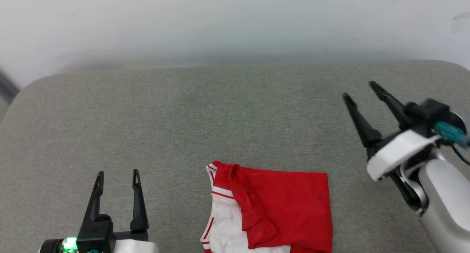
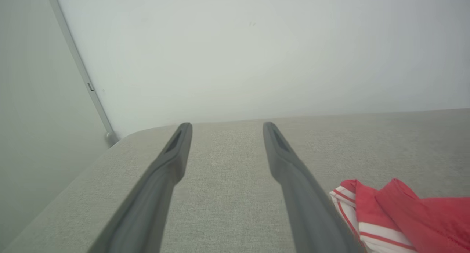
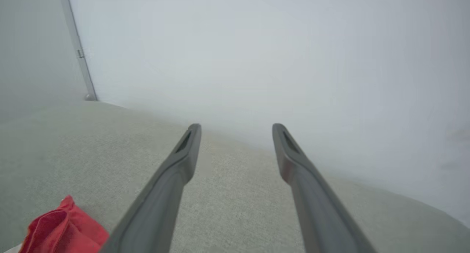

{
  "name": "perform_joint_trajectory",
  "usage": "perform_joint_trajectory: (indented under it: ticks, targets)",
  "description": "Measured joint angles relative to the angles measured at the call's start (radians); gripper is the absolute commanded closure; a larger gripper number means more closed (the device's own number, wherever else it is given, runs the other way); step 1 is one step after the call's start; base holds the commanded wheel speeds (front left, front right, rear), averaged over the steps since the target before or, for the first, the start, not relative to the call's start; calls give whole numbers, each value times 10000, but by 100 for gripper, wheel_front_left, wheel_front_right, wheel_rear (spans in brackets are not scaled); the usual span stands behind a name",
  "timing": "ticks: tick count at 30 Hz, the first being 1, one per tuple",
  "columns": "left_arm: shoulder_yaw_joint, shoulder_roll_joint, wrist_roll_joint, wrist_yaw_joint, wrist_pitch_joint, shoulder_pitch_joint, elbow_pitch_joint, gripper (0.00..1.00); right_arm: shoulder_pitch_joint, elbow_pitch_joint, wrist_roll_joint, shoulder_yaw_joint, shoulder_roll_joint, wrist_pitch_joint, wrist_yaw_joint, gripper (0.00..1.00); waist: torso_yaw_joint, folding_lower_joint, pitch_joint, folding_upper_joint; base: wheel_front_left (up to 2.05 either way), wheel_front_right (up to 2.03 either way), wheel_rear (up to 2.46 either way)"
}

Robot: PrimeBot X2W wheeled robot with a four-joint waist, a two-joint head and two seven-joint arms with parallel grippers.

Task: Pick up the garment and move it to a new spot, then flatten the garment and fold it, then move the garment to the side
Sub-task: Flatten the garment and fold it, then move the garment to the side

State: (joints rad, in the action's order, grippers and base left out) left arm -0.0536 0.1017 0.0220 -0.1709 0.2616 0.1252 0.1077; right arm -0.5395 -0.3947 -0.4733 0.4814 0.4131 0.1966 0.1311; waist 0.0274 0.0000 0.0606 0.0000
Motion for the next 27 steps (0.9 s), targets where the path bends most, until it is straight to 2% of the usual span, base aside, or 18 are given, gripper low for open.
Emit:
perform_joint_trajectory:
  ticks: [6, 12, 18, 27]
  targets:
    - [77, -79, 0, 40, 0, 213, 115, 0, 1954, 320, 1689, -2437, -874, 600, -2, 0, -181, 0, -198, 0, 0, 0, 0]
    - [182, -140, 4, 98, 0, 487, 155, 0, 3698, 1962, 2813, -4080, -2059, 663, -2, 0, -288, 0, -365, 0, 0, 0, 0]
    - [224, -169, 2, 205, 0, 678, 71, 0, 5221, 3064, 3283, -4765, -2846, 665, -2, 0, -280, 0, -511, 0, 0, 0, 0]
    - [297, -180, -10, 374, 0, 900, -12, 0, 6414, 3682, 3381, -4920, -3269, 665, -2, 0, -210, 0, -610, 0, 0, 0, 0]
